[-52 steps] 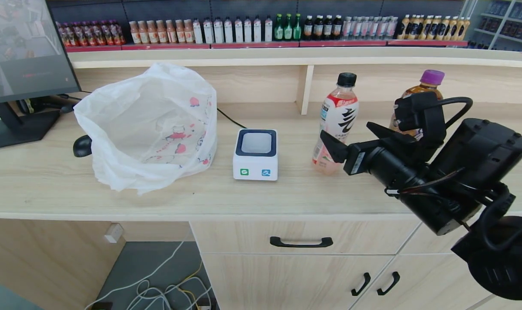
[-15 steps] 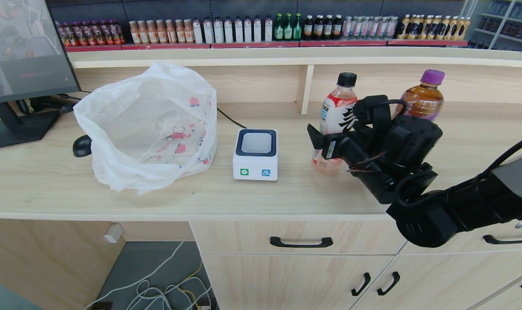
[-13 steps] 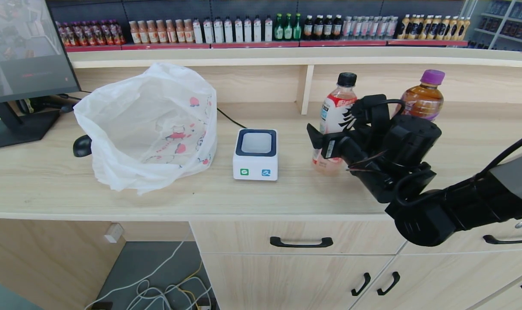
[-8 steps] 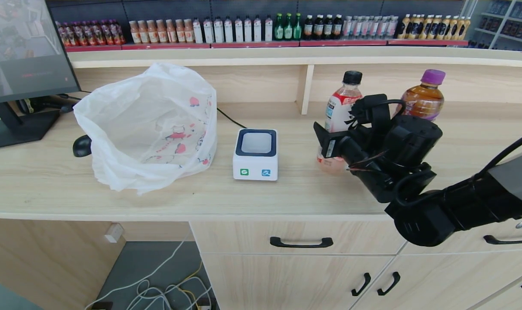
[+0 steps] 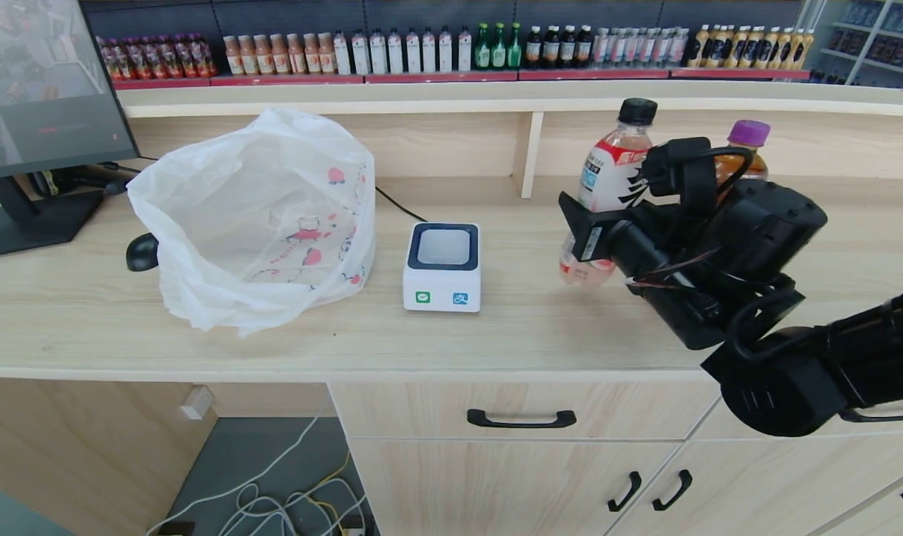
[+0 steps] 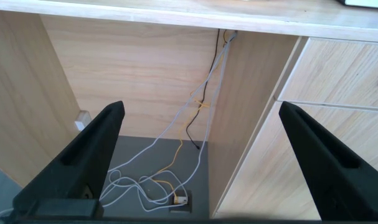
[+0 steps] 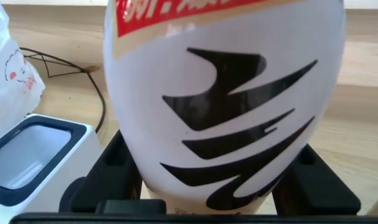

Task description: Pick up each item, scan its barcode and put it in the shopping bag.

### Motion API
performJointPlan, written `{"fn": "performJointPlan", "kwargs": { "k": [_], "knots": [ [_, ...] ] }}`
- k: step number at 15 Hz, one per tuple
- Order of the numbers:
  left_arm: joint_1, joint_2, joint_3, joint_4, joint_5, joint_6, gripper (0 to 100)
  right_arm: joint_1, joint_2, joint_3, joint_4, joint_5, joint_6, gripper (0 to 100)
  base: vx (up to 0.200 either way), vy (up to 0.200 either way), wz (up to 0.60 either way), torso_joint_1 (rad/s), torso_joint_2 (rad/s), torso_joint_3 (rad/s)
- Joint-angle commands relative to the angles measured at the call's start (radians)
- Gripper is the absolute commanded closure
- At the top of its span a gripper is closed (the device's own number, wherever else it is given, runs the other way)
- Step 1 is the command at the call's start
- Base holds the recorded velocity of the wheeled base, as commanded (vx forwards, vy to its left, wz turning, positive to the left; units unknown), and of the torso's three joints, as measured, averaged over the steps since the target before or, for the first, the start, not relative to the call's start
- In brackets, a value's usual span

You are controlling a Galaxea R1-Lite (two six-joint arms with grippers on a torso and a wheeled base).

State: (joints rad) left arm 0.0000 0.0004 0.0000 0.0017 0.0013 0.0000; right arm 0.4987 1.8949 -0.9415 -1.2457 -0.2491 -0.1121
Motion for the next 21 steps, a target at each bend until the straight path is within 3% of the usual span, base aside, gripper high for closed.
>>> {"fn": "performJointPlan", "kwargs": {
  "k": [1,8,16,21],
  "knots": [
    [0.0,0.0,0.0,0.0,0.0,0.0,0,0.012,-0.089,0.04,-0.004,0.008,0.0,100,0.0,0.0,0.0,0.0,0.0,0.0],
    [0.0,0.0,0.0,0.0,0.0,0.0,0,0.049,-0.267,0.21,-0.012,0.022,-0.001,100,0.0,0.0,0.0,0.0,0.0,0.0],
    [0.0,0.0,0.0,0.0,0.0,0.0,0,0.064,-0.491,0.466,-0.021,0.145,-0.004,100,0.0,0.0,0.0,0.0,0.0,0.0],
    [0.0,0.0,0.0,0.0,0.0,0.0,0,0.043,-0.553,0.506,-0.02,0.183,-0.004,100,0.0,0.0,0.0,0.0,0.0,0.0]
  ]
}}
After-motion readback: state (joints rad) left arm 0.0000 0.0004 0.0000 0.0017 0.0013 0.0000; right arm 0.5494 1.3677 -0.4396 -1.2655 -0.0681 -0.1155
